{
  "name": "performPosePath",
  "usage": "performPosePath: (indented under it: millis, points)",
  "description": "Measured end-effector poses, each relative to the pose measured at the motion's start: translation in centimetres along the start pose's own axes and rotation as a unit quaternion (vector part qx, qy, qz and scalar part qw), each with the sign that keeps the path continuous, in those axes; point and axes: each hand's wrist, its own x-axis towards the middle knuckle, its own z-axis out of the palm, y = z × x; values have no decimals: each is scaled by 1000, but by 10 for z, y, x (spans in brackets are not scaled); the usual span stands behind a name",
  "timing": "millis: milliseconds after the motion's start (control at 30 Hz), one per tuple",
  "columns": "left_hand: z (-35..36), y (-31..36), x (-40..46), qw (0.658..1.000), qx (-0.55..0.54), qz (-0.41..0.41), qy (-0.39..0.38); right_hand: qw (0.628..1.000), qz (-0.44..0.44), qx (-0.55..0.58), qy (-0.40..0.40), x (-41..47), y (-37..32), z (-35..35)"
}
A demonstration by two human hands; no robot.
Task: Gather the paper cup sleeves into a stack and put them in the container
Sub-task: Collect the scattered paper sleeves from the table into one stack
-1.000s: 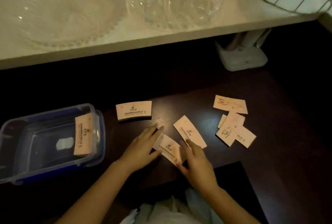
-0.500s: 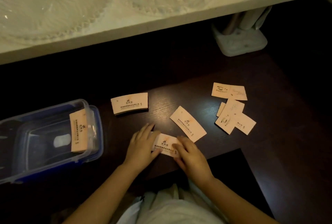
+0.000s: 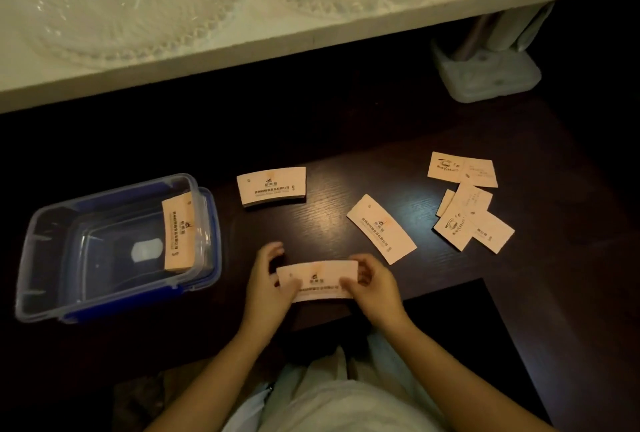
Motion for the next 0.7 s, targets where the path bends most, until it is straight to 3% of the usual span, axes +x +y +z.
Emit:
performPosePath:
  millis: [100, 167, 233, 300, 367, 500, 633, 700]
  points:
    - [-4, 11, 12, 967, -185, -166, -58, 996, 35, 83, -1, 6, -6, -15]
    - [-4, 15, 16, 955, -201, -194, -96, 994, 38, 103, 0, 9, -9, -25]
    - [-4, 20, 19, 942, -249, -205, -93, 994, 26, 83, 66, 13, -10, -36]
    - [-5, 23, 21, 925, -305, -214, -78, 982, -4, -59, 178, 18, -7, -50]
    - [-8, 25, 23, 917, -330, -215, -60, 947, -15, -211, 242, 21, -3, -61]
    - [-14, 27, 28, 922, -329, -201, -35, 897, 8, -395, 197, 26, 1, -59]
    - [-17, 29, 32, 923, -330, -198, -18, 916, -2, -357, 183, 28, -3, -53]
    - [-16, 31, 34, 923, -328, -200, -15, 956, -17, -226, 187, 26, -7, -57]
